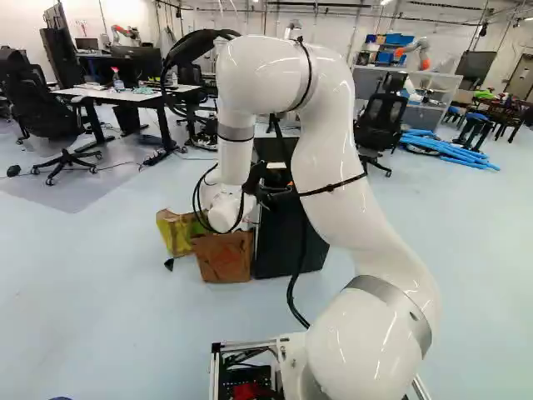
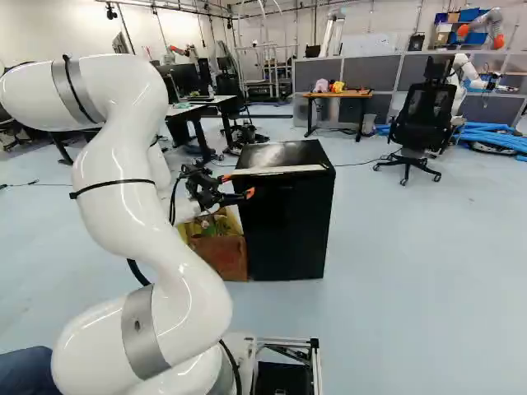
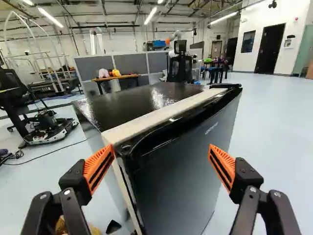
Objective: Grab a drink from the fridge
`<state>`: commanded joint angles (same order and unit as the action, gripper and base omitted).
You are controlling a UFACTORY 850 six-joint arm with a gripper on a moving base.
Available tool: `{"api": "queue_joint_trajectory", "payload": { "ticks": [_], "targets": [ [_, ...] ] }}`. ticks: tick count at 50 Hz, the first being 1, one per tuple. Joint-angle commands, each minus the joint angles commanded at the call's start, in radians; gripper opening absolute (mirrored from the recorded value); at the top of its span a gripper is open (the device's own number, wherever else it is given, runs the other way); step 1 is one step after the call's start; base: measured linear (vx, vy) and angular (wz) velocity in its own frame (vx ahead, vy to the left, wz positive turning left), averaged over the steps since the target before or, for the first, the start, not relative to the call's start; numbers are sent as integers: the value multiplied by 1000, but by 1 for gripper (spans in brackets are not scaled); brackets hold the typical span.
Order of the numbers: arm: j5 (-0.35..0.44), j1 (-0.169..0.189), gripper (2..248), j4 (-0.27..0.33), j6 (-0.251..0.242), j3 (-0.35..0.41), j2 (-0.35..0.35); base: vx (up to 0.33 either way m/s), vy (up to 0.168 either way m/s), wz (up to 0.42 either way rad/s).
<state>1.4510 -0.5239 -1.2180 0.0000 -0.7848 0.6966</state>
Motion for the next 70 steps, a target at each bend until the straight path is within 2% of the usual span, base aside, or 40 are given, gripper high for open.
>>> {"api": "queue_joint_trajectory", "payload": {
  "ticks": [70],
  "targets": [
    [-17, 0, 247, -153, 0, 0, 0, -1, -2, -3]
  ]
}}
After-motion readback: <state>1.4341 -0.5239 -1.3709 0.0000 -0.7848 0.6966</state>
